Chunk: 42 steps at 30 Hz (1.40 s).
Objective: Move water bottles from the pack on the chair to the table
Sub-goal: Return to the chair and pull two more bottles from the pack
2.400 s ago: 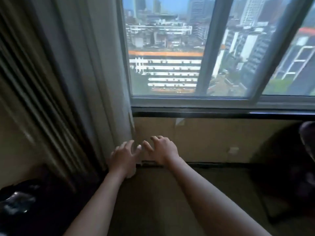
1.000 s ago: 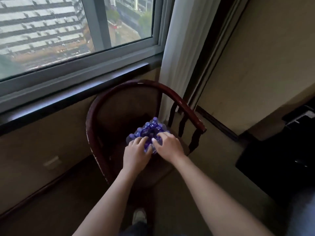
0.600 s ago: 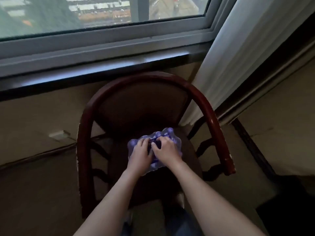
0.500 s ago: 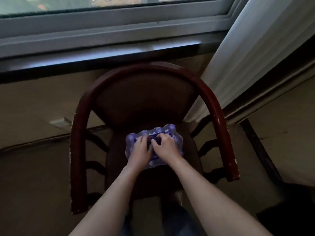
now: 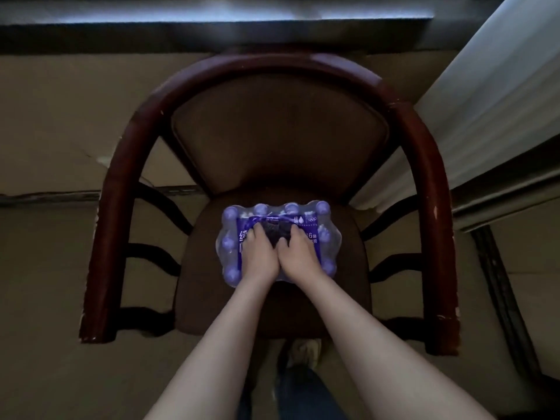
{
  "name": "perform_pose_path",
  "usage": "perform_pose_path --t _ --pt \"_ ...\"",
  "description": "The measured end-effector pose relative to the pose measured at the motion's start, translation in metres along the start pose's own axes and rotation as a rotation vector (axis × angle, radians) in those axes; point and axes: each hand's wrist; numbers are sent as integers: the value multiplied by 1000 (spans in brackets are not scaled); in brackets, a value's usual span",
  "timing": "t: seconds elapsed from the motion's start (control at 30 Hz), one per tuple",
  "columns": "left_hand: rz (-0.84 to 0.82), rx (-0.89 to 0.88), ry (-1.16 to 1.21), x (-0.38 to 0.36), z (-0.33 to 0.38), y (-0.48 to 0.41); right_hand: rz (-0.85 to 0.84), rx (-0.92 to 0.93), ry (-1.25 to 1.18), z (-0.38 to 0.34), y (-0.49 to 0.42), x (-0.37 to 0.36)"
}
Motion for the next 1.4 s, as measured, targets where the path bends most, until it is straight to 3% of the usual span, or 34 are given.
perform_pose_path --t 0.23,0.47,0.63,0.8,0.9,0.97,1.1,1.17,1.33,1.4 --pt "-108 -76 455 10 -8 8 -3 198 78 8 2 -4" --pt "-224 173 770 19 -2 4 -256 -34 -94 -12 -24 -9" --pt "-290 296 691 19 -1 -1 -286 -51 -249 -19 -37 -6" --pt "-182 171 608 9 -6 4 -232 28 -146 -9 -33 -6" --pt "-77 24 336 10 -6 3 -147 91 -122 -4 -22 -7" --pt "-27 -13 266 15 0 1 -60 37 -132 -7 -16 -10" --pt "-82 -130 -26 20 2 -1 219 -212 -102 -10 -4 -21" --pt "-73 -181 -80 20 -4 2 249 -243 -138 -13 -6 -23" --pt "-67 -265 -71 24 -12 7 133 -350 -594 -29 -25 -29" --pt "-72 -296 -60 26 -14 8 158 -368 -711 -26 -28 -32"
Point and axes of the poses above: each hand's wrist, its own y-axis away from the middle knuckle, its own x-axis out of the back of the hand, z = x × y, and after that the axes turned 5 degrees about -z, right-handed
